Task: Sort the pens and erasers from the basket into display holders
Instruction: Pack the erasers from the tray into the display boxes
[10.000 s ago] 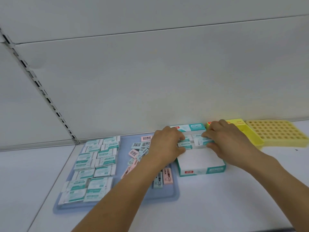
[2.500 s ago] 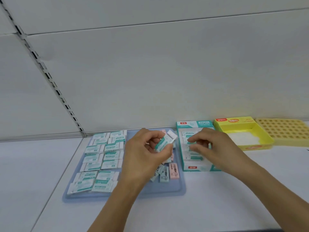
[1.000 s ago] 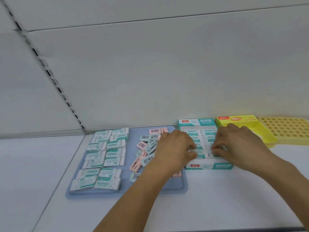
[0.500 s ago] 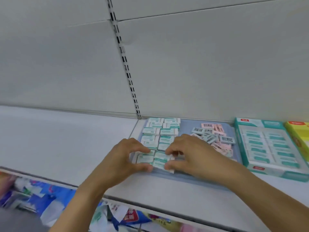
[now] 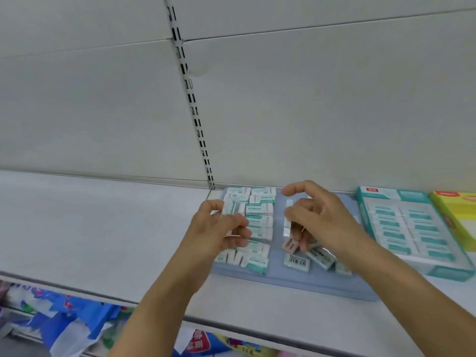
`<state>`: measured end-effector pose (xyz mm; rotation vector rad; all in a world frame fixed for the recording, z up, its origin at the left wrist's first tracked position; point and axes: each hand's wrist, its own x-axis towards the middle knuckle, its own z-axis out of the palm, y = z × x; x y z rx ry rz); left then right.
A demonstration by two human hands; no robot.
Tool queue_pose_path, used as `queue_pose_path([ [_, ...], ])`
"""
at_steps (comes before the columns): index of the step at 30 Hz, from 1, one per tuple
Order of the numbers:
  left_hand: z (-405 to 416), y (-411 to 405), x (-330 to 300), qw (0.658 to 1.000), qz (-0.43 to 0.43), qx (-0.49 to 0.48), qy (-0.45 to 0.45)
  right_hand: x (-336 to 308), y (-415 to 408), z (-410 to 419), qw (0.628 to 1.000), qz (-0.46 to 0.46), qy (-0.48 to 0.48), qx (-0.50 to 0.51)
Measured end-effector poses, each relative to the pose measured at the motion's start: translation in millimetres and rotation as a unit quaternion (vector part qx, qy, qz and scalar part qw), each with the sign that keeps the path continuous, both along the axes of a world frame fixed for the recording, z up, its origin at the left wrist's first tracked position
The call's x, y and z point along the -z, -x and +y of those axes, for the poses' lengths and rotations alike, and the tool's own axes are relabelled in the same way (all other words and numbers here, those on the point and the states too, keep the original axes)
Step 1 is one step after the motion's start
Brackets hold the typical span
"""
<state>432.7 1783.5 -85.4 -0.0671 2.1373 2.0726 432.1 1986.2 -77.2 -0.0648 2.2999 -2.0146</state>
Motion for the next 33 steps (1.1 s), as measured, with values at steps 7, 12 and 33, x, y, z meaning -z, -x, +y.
queue_pose_path([
  [7,77,-6,-7,0.992,0.022,0.125,-0.017,-6,-17,49,0.982,-0.034,0.170,0.078],
  [12,110,-13,-18,0.991,0.044,0.124,-0.004,-11,-33,77,0.989,-0.015,0.119,0.088],
  [33,177,-18,16,0.805,0.249,0.158,0.515,28,-34,162,0.937,-0.012,-0.342,0.071],
])
